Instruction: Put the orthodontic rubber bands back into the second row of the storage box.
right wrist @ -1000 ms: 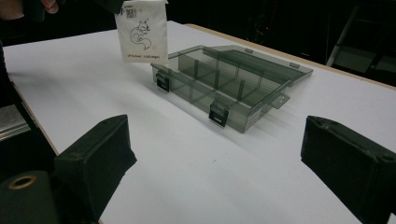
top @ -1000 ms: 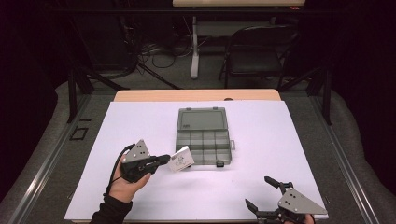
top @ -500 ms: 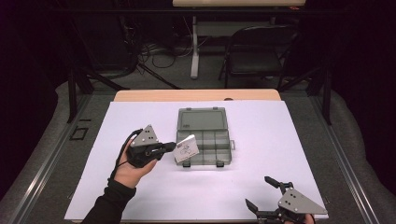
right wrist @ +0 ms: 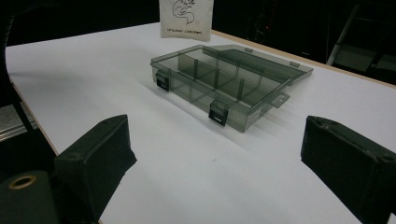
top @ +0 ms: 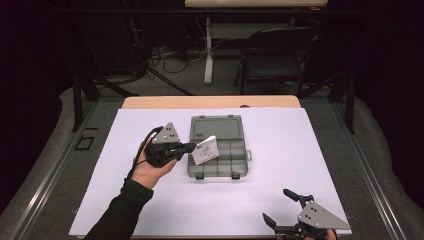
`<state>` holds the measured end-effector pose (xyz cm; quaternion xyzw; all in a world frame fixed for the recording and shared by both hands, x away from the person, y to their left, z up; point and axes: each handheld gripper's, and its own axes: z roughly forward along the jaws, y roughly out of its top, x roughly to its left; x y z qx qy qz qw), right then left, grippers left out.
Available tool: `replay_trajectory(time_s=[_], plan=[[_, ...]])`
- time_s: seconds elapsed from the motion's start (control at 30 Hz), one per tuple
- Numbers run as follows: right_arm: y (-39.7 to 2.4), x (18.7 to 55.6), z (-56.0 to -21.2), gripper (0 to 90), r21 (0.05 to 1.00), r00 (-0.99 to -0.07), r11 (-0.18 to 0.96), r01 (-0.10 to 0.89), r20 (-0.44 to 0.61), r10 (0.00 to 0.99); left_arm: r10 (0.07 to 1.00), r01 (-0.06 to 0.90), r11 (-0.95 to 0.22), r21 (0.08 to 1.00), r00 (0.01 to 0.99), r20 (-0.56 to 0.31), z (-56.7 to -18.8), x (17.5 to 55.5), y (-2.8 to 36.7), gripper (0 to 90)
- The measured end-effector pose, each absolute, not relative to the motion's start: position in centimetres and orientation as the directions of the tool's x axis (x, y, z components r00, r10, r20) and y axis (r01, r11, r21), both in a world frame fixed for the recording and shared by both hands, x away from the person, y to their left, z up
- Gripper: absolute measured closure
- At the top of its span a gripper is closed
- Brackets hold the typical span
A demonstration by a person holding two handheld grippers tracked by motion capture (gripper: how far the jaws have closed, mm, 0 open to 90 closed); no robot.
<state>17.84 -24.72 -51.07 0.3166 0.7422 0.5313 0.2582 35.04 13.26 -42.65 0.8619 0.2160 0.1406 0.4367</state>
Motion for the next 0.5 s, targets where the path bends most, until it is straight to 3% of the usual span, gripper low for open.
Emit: replay_trajectory(time_s=[0.5], plan=[[-24.7,17.9,-51.1,8.1,0.953,-0.666,0.234,0.192,-0.048,0.744,0.494,0.271,-0.553,0.788,0.868,0.048,-44.0,36.6,11.7,89.7]])
